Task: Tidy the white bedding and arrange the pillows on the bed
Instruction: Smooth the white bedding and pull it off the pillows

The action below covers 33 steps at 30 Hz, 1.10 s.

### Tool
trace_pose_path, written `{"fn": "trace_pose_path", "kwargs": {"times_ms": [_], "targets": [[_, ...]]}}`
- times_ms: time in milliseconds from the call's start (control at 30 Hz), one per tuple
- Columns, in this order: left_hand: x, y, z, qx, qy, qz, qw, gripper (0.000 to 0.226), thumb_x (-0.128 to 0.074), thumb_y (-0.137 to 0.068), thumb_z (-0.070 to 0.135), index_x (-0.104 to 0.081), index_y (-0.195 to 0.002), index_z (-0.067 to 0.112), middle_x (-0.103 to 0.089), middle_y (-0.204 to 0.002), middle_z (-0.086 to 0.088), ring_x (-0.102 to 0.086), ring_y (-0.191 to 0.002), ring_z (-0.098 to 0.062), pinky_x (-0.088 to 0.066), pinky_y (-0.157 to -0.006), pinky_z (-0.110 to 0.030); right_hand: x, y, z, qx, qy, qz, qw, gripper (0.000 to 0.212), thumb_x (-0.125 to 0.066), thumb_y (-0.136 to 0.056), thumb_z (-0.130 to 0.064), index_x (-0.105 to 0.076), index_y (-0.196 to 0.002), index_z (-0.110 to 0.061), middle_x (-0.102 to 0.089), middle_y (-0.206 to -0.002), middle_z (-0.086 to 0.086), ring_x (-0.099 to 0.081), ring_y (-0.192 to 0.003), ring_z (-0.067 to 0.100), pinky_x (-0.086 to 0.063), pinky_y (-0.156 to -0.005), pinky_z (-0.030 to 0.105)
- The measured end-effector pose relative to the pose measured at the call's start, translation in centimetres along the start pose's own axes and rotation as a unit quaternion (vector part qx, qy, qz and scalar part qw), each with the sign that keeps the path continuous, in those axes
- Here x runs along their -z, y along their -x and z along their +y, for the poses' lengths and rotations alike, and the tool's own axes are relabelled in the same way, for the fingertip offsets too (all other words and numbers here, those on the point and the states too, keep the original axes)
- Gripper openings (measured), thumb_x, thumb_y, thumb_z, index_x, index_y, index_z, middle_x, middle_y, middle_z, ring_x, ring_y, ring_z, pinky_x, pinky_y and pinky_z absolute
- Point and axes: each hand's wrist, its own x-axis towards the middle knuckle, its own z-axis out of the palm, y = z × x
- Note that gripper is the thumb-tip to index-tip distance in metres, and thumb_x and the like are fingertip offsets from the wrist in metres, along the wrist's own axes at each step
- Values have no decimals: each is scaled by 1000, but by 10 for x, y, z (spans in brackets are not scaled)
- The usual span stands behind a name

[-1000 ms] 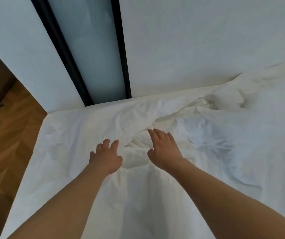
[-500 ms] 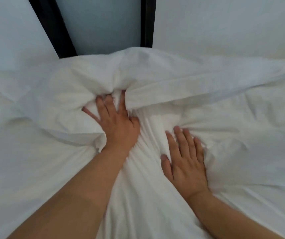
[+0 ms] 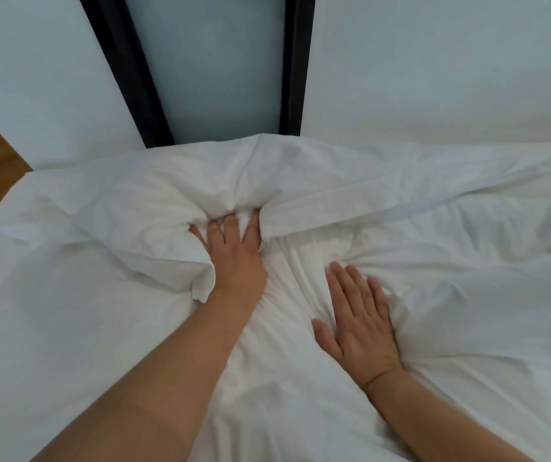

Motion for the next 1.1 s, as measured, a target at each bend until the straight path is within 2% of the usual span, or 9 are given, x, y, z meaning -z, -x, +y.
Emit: {"fn": "trace_pose_path", "kwargs": {"times_ms": [100, 233, 333, 467, 567, 667, 833, 967, 1100], "targets": [[34, 15, -18, -62, -43, -86, 993, 62, -32, -98, 24, -4, -153, 33, -31, -145, -13, -41, -124, -35, -30, -105, -52, 13, -6, -6, -18, 15, -24, 999, 49, -45, -82, -39, -62, -122, -17, -63, -118, 1, -60, -113, 27, -34, -101, 43], [113, 18, -60, -58, 4, -101, 993, 42, -35, -96, 20, -31, -137, 27, -49, -106, -9, -54, -90, -30, -39, -67, -36, 86, -42, -33, -74, -13, -238, 968, 50, -28, -83, -32, -64, -114, -19, -64, -116, 3, -60, -110, 26, -32, -92, 33], [197, -19, -94, -34, 7, -53, 998, 25, -35, -95, 23, -44, -117, 23, -59, -105, -11, -59, -93, -36, -41, -69, -36, 168, -64, -67, -4, -30, -581, 813, 24, -37, -95, -4, -58, -107, -5, -61, -115, 20, -59, -104, 28, -40, -69, 25], [298, -102, -126, -18, -112, 90, 989, 31, -38, -93, 14, -53, -121, 12, -61, -114, -19, -58, -106, -39, -43, -88, -43, 256, -90, -64, -40, -14, -769, 638, 40, -63, -78, -7, -63, -118, -8, -65, -102, 8, -61, -92, 17, -41, -66, 22], [307, -126, -126, 51, -260, 96, 959, 49, -36, -92, 16, -33, -141, 12, -38, -137, -20, -36, -127, -39, -28, -108, -59, 279, -153, -45, -123, -106, -571, 804, 33, -57, -93, -28, -57, -126, -26, -61, -126, -1, -59, -111, 15, -45, -93, 31], [245, -108, -90, 11, -120, 40, 992, 57, -37, -92, 24, -19, -146, 16, -22, -148, -15, -22, -135, -38, -18, -109, -65, 242, -199, -34, -98, -86, -294, 947, 60, -56, -89, -46, -33, -145, -40, -38, -150, -1, -43, -132, 22, -37, -107, 43], [67, -22, -83, 118, 93, -278, 949, 79, -14, -82, 82, 14, -148, 49, 16, -161, 2, 17, -146, -34, -3, -98, -81, 70, -138, -34, -130, 26, -378, 916, 83, -31, -80, -82, 11, -145, -54, 19, -161, -3, 13, -148, 30, 4, -106, 73], [-23, 14, -84, 108, 44, -189, 975, 74, 5, -79, 82, 30, -141, 50, 26, -159, 1, 30, -142, -28, 9, -97, -78, -26, -82, -40, -103, 81, -205, 970, 72, 7, -84, -75, 9, -149, -46, 10, -162, 7, 10, -148, 35, 10, -106, 72], [-25, -19, -74, 72, 29, -139, 987, 70, -3, -85, 76, 17, -147, 49, -1, -160, -3, -1, -143, -33, -11, -104, -73, -37, -101, -24, -70, 96, -142, 983, 71, 5, -86, -74, 8, -150, -45, 13, -162, 7, 16, -147, 32, 16, -108, 67]]}}
